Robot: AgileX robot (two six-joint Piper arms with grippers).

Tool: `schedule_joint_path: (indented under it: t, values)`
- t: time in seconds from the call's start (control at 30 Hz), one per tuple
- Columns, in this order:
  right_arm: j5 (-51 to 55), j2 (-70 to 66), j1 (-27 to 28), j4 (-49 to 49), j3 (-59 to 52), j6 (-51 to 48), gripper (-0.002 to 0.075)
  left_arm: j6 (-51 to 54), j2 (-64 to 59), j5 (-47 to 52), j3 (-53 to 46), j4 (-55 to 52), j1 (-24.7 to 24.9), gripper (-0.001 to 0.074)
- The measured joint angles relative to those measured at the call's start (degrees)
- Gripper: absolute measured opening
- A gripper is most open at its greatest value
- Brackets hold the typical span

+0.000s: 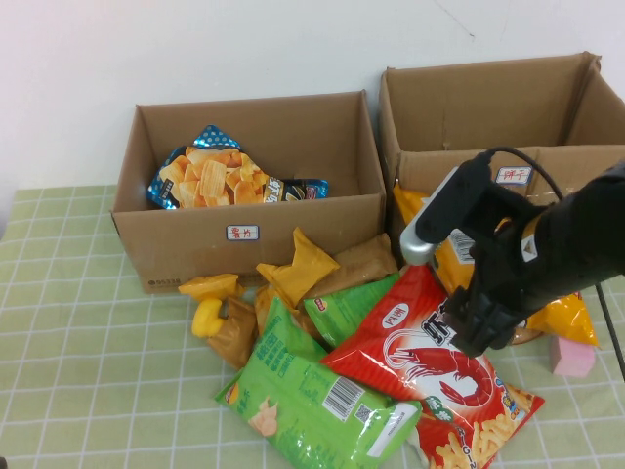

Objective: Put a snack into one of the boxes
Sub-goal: Pick up the potato chip

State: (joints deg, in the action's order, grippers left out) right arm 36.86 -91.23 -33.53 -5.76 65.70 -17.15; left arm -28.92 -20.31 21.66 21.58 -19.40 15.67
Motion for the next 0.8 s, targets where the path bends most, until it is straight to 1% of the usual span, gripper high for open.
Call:
schedule_joint_path:
  t: [0.07, 0.13, 0.3, 0.5, 0.57, 0.63, 0.8]
  values:
    - [-1.00, -0.45, -0.42, -0.28, 0.00, 0.00, 0.0510, 0.93, 0.00, 0.00, 0.00, 0.08, 0.00, -0.0001]
    - [-2.07, -0.54, -1.34, -0.80, 0.00, 0.13, 0.0521, 1.07, 0.00, 0.08, 0.00, 0.08, 0.00, -0.0001]
    - [-6.21, -1.19, -2.67, -6.90, 0.00, 1.25, 0.0531, 1.51, 0.00, 0.22, 0.00, 0.08, 0.00, -0.0001]
    - [-7.34, -5.10, -2.67, -15.86, 0.00, 8.30, 0.0533, 1.51, 0.00, 0.41, 0.00, -0.02, 0.00, -0.0001]
    - [-8.21, -6.97, -2.67, -20.45, 0.00, 11.86, 0.0533, 1.51, 0.00, 0.41, 0.00, -0.02, 0.00, -0.0001]
    - [-8.34, -8.62, -2.70, -26.63, 0.00, 17.64, 0.0533, 2.06, 0.00, 0.41, 0.00, -0.02, 0.00, -0.0001]
    - [-6.06, -10.85, -2.80, -46.25, 0.00, 38.24, 0.0533, 2.59, 0.00, 0.41, 0.00, -0.02, 0.00, -0.0001]
